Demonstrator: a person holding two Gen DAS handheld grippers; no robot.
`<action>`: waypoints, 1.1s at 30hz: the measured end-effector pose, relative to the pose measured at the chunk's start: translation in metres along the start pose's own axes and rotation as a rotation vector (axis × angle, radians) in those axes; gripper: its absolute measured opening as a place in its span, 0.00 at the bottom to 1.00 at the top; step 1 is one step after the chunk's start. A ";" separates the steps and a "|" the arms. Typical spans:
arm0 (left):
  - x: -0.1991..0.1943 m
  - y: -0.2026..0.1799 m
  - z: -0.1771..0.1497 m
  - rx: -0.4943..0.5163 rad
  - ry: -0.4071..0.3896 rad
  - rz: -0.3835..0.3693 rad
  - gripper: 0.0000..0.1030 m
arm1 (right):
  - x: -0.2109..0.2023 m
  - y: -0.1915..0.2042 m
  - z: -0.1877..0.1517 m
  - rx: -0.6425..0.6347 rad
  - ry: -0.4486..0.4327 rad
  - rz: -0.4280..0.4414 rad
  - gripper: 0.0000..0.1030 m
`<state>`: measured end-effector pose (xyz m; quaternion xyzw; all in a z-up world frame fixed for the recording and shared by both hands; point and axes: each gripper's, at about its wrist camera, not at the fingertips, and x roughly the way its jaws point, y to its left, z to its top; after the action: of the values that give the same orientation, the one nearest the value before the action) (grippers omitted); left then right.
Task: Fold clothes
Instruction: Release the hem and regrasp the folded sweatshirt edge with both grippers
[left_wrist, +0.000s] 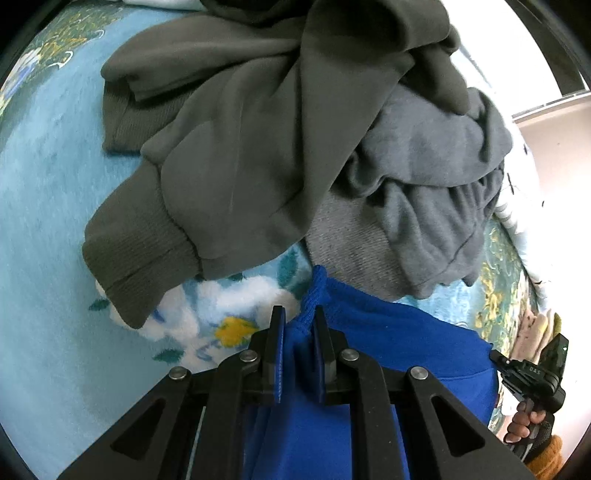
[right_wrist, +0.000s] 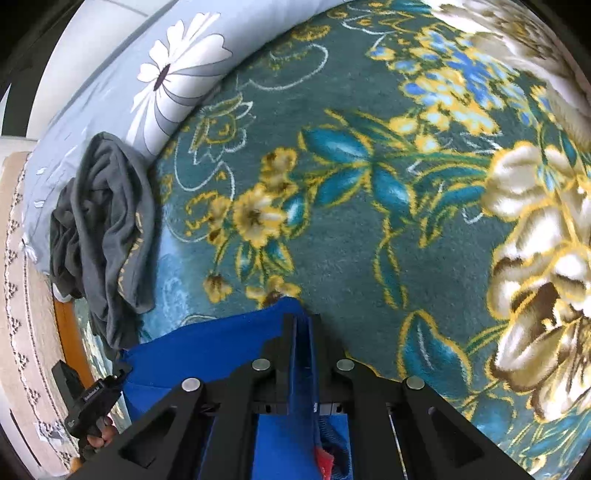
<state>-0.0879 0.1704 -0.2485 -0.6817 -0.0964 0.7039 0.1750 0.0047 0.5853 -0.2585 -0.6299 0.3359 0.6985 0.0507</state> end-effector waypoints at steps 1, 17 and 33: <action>0.000 -0.001 0.000 -0.002 0.007 0.005 0.14 | 0.001 0.001 0.001 0.001 0.004 -0.004 0.06; -0.096 -0.006 -0.068 -0.009 -0.064 0.046 0.28 | -0.077 0.010 -0.063 -0.011 -0.095 -0.066 0.11; -0.030 -0.004 -0.155 0.203 0.152 0.145 0.28 | -0.028 0.014 -0.173 -0.176 0.063 -0.124 0.09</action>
<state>0.0670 0.1470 -0.2278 -0.7171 0.0381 0.6670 0.1985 0.1496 0.4927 -0.2241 -0.6730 0.2353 0.7007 0.0277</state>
